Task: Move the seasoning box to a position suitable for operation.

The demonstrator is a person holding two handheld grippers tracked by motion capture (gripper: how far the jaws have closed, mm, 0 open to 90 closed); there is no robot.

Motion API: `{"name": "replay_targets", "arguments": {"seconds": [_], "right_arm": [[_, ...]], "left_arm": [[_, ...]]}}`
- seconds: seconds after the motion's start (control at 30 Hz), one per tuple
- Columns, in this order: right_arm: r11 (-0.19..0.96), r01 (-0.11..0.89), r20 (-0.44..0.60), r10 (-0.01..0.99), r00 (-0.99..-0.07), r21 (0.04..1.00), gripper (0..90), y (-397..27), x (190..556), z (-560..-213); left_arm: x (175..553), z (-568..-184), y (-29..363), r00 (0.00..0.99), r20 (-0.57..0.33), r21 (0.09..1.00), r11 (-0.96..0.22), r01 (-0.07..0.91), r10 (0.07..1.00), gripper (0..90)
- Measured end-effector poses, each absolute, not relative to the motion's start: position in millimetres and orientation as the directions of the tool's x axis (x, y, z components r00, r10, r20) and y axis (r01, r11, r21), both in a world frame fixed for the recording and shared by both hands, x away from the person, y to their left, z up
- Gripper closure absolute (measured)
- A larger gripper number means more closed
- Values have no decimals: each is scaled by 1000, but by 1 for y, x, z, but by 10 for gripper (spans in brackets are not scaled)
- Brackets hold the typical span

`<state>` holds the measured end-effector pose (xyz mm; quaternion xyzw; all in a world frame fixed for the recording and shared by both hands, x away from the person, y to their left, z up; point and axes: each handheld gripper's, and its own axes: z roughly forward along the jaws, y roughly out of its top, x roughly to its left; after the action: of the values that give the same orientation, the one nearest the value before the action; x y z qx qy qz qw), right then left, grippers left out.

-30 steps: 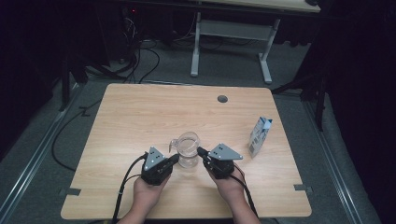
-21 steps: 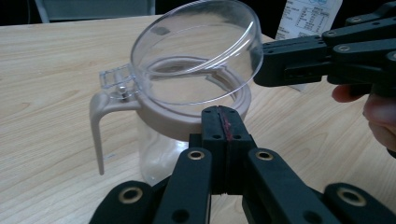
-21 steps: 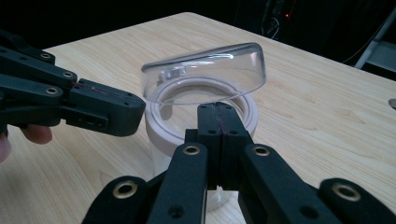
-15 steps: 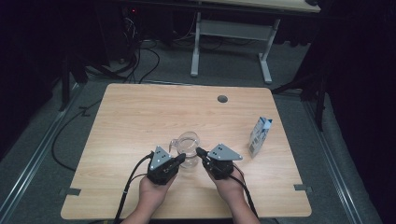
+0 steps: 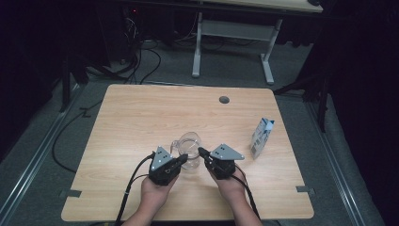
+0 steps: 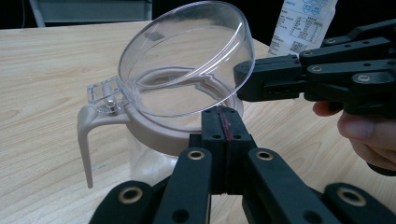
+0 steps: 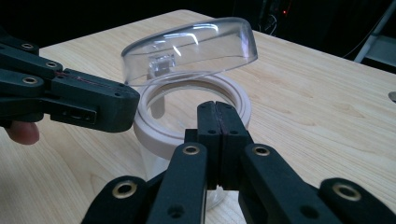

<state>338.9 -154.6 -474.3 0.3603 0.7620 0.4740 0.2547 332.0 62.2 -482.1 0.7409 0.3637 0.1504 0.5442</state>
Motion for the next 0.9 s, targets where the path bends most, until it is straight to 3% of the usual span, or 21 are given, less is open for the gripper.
{"name": "replay_targets", "arguments": {"seconds": [0.9], "right_arm": [[300,290,-65,789,-611,909,900,-153,338,-476]], "left_arm": [[338,-473,89,630,-194,930,-64,362,751,900]]}}
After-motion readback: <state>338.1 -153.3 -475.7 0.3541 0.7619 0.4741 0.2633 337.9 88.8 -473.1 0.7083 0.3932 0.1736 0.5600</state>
